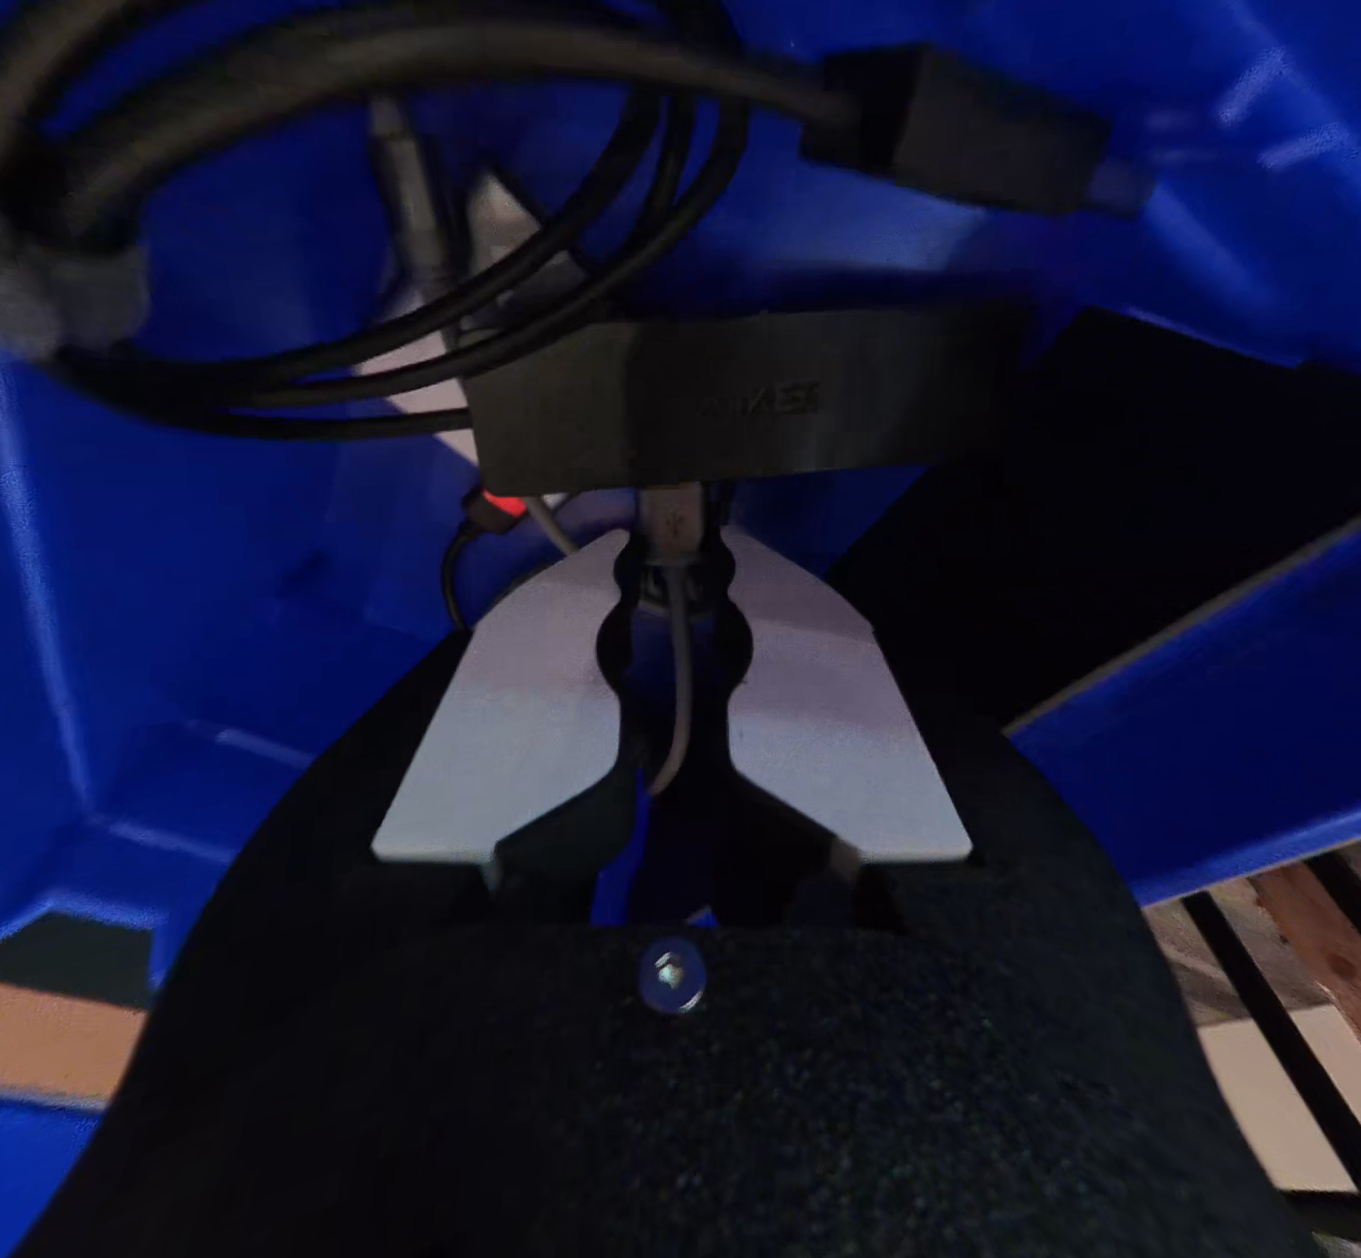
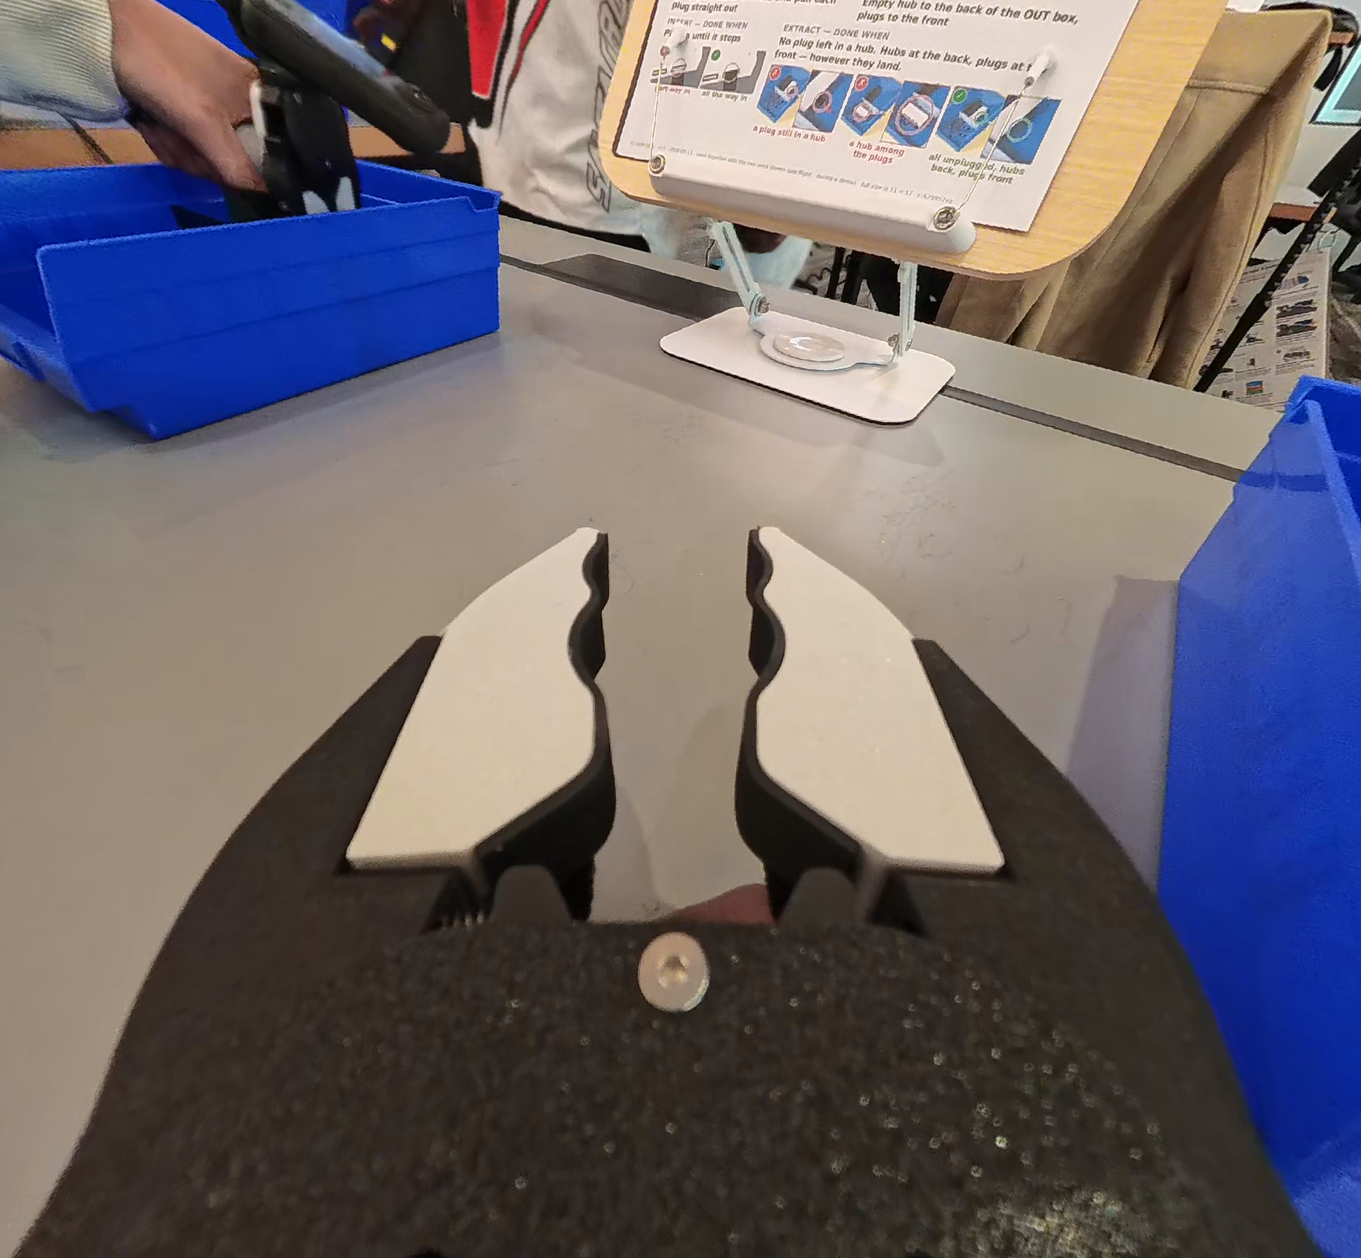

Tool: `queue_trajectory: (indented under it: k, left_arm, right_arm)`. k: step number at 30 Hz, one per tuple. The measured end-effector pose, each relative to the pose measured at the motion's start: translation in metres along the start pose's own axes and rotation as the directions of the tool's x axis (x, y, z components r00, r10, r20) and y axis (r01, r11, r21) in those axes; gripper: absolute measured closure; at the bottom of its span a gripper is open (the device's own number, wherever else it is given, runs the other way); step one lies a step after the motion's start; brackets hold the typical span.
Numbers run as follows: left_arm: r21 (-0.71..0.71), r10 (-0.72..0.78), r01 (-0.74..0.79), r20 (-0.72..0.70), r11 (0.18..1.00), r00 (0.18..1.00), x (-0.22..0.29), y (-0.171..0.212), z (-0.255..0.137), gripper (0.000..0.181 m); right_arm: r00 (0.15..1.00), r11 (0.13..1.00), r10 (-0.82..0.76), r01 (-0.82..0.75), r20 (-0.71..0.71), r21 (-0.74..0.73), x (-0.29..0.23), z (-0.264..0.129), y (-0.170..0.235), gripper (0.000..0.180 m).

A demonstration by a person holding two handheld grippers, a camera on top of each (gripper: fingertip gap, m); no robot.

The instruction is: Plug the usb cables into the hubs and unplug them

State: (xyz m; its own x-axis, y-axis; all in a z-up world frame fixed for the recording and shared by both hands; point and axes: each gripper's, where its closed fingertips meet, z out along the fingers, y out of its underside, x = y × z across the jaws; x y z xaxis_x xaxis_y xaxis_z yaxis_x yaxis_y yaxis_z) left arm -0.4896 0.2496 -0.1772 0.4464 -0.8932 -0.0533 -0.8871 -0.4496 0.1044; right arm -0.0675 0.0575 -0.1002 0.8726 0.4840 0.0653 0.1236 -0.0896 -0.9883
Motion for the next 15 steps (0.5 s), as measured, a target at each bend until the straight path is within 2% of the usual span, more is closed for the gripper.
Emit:
queue_trajectory:
  k: [5,8,12,15]
  left_arm:
    - [0.079,-0.043,0.033,0.118,0.996,0.992,-0.014,0.011,-0.046,0.164]
    - [0.180,-0.093,0.060,0.179,0.982,0.979,-0.015,0.014,-0.085,0.164]
    - [0.401,-0.149,0.061,0.193,0.914,0.970,0.004,0.001,-0.150,0.164]
    - [0.511,-0.207,0.066,0.224,0.857,0.952,0.025,-0.013,-0.195,0.164]
  right_arm:
    - [1.000,1.000,-0.006,0.006,0.000,0.000,-0.001,0.000,0.000,0.145]
    - [1.000,1.000,-0.017,0.017,-0.002,0.000,-0.002,0.000,0.000,0.145]
    - [1.000,1.000,-0.019,0.019,-0.003,-0.001,-0.002,0.000,0.000,0.146]
    - [1.000,1.000,-0.014,0.014,-0.005,0.002,-0.001,0.000,0.000,0.146]
